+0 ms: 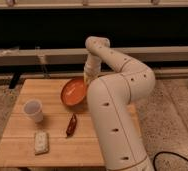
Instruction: Pick up the ceramic bowl
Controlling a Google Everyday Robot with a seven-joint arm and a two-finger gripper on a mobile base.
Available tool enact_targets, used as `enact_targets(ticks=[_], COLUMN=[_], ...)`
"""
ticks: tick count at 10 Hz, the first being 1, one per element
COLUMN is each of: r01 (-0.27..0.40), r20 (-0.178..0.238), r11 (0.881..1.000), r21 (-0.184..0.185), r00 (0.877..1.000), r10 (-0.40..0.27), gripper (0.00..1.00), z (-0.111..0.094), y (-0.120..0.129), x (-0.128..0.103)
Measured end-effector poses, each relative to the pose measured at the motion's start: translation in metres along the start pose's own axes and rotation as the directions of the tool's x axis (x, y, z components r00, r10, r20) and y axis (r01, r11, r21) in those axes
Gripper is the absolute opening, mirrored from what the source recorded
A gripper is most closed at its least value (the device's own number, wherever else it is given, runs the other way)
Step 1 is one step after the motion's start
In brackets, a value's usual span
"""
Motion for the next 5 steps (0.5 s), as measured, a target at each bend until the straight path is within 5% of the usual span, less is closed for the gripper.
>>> enact_targets(ticks=[5], r01=[0.019], r20=[0.005], r11=[1.0], r21=[-0.011], r00=[1.0], r10=[-0.019], gripper=[0.01], z=[-0.007], y=[0.0039], x=[-0.0001])
